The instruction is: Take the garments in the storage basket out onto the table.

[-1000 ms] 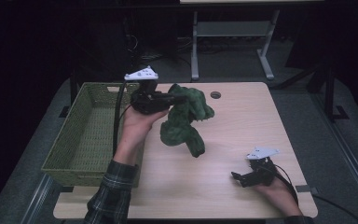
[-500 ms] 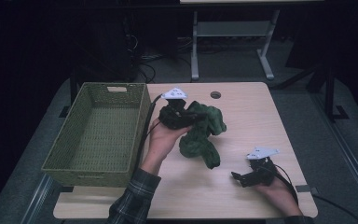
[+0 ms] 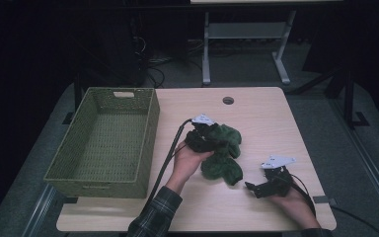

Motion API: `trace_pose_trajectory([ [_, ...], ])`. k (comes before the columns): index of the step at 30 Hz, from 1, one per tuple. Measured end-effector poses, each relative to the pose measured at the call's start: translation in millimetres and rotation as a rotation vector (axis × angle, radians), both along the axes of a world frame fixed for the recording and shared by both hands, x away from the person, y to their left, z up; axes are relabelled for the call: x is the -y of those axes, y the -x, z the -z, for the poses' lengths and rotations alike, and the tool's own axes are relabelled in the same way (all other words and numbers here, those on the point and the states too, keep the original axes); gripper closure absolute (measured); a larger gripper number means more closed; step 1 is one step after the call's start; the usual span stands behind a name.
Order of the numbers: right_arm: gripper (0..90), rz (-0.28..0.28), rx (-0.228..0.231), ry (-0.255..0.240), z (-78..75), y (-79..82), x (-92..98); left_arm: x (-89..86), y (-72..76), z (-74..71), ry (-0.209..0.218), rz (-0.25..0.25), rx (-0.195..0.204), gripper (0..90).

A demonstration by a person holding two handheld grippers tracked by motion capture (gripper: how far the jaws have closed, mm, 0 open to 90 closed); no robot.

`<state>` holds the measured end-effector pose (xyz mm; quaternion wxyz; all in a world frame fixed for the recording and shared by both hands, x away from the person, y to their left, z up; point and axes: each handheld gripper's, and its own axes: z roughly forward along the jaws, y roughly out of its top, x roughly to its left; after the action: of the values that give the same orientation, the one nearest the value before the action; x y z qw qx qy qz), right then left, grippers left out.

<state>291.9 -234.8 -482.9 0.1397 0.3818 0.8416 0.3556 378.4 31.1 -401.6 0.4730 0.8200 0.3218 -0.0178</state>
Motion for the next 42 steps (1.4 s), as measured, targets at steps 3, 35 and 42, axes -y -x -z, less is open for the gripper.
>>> trace_pose_trajectory([
  [3,2.7,0.001,0.000,0.000,0.0,0.0,0.0,1.6,-3.2,9.6,-0.010,-0.003,-0.014,87.3],
  [35,2.6,0.008,-0.001,0.001,-0.1,0.2,-0.4,-23.3,38.4,12.0,-0.112,0.074,0.015,61.3],
  [42,2.6,0.007,-0.001,0.001,-0.1,0.1,-0.4,-20.3,56.4,22.2,-0.135,0.098,0.051,60.6],
])
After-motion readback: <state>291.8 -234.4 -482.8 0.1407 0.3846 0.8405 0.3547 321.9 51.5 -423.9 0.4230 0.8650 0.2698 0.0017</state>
